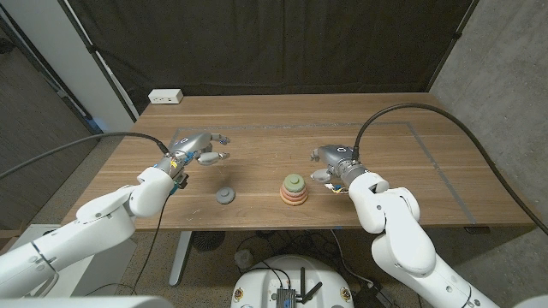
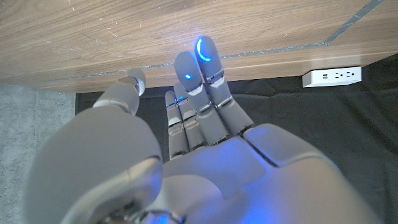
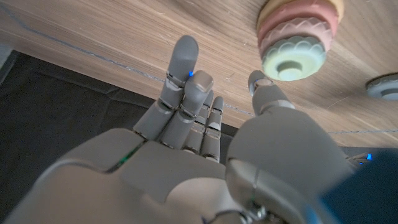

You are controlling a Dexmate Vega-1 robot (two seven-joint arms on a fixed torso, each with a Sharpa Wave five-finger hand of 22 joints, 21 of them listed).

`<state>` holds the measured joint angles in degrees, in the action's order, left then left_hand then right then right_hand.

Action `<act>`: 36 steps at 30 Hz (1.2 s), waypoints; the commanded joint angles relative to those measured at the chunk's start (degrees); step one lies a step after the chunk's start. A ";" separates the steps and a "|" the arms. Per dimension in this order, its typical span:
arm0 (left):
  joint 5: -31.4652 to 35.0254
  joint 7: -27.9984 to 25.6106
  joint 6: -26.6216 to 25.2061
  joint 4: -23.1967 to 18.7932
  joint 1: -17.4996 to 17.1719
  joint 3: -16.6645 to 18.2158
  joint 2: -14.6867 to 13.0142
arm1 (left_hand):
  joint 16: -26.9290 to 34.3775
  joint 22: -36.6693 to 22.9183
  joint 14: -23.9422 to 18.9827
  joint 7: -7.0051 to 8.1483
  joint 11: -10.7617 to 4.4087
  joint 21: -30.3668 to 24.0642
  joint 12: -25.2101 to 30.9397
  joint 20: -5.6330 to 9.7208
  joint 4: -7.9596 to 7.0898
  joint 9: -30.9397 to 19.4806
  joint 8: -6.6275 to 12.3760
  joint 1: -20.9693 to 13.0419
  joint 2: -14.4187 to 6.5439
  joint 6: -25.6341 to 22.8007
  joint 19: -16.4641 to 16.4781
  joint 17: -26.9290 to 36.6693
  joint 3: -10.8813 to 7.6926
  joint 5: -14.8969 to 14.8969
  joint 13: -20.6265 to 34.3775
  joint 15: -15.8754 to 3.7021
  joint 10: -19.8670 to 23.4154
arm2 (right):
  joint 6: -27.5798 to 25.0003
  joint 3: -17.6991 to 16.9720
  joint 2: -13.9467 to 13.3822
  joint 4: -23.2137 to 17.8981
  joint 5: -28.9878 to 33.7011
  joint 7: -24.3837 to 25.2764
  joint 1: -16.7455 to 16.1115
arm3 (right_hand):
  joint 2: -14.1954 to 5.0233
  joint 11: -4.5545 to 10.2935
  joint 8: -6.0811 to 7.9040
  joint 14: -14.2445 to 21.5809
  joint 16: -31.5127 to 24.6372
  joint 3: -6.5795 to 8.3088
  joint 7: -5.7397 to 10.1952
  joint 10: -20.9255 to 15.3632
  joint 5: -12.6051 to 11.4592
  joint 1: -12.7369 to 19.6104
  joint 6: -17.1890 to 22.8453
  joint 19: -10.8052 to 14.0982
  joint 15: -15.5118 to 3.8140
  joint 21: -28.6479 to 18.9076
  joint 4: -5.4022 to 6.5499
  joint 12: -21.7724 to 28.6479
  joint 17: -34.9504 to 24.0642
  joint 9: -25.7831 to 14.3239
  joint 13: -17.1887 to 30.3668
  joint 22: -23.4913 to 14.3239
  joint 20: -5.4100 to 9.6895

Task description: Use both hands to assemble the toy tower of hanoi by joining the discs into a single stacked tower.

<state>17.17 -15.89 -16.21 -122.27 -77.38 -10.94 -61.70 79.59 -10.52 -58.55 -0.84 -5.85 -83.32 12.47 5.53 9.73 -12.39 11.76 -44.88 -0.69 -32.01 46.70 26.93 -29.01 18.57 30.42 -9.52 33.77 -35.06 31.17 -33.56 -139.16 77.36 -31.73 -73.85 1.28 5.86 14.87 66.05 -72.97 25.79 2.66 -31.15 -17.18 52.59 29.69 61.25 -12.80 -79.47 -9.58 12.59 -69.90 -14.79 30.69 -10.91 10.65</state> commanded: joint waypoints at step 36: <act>3.61 0.45 -16.59 -10.74 -1.06 -4.14 0.08 | -0.02 -0.16 1.48 -0.36 0.89 0.36 -1.01 5.97 0.06 -0.32 -0.78 0.51 1.38 1.75 -1.71 -0.34 -0.23 -0.27 0.24 -3.03 -2.39 | -5.39 -10.17 -12.44 2.84 -20.46 33.17 -11.99 | 0.70 0.05 -0.46 -2.67 1.51 1.03 0.01 1.48 -0.46 2.81 -0.03 -1.40 0.15 0.42 0.14 -0.17 1.59 -0.32 2.85 0.06 1.88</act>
<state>20.55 -17.26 -28.78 -129.92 -77.04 -16.03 -58.48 79.58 -10.52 -57.29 -1.14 -4.97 -83.00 11.42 5.12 9.73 -12.51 11.09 -44.20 -0.01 -30.46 45.25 26.38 -29.01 18.57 30.41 -8.91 31.35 -38.32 19.02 -43.48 -137.09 59.64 -2.27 -86.38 1.41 5.84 14.40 63.67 -71.58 26.64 2.87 -29.87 -17.39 55.30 29.47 59.77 -11.87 -79.21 -9.64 12.41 -68.41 -15.06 33.34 -10.64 10.01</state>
